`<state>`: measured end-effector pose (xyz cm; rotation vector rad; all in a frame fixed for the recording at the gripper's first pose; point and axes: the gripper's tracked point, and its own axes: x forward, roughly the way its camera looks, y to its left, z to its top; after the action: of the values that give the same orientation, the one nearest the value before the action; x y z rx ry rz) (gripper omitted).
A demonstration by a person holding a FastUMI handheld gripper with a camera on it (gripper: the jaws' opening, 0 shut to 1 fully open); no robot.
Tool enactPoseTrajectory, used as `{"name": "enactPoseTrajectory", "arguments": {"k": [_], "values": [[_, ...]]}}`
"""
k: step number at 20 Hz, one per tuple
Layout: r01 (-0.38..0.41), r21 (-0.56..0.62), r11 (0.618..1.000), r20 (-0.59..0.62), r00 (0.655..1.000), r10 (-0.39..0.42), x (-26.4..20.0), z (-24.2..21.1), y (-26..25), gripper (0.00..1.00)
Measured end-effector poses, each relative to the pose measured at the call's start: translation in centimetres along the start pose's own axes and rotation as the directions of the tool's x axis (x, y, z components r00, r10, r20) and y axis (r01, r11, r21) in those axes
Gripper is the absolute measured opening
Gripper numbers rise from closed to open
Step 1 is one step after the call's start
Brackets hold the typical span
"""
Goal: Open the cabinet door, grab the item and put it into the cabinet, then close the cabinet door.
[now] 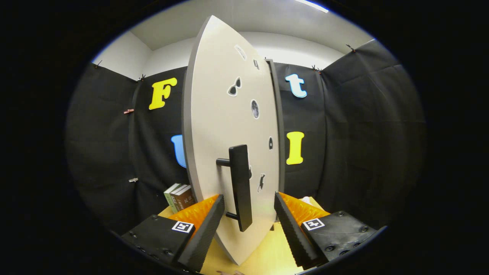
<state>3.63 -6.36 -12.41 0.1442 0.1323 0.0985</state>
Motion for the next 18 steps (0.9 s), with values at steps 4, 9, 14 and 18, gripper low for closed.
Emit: {"name": "enactPoseTrajectory", "arguments": {"k": [4, 9, 14, 18], "values": [[-0.038, -0.002, 0.999, -0.007, 0.999, 0.038, 1.2, -0.7, 4.0, 0.92], [-0.031, -0.039, 0.999, 0.047, 0.998, 0.033, 1.5, 0.8, 6.6, 0.98], [-0.023, -0.051, 0.998, 0.031, 0.999, 0.024, 2.0, 1.1, 6.5, 0.98], [0.002, -0.058, 0.998, 0.051, 0.999, 0.001, 1.7, 2.1, 5.1, 0.98]]}}
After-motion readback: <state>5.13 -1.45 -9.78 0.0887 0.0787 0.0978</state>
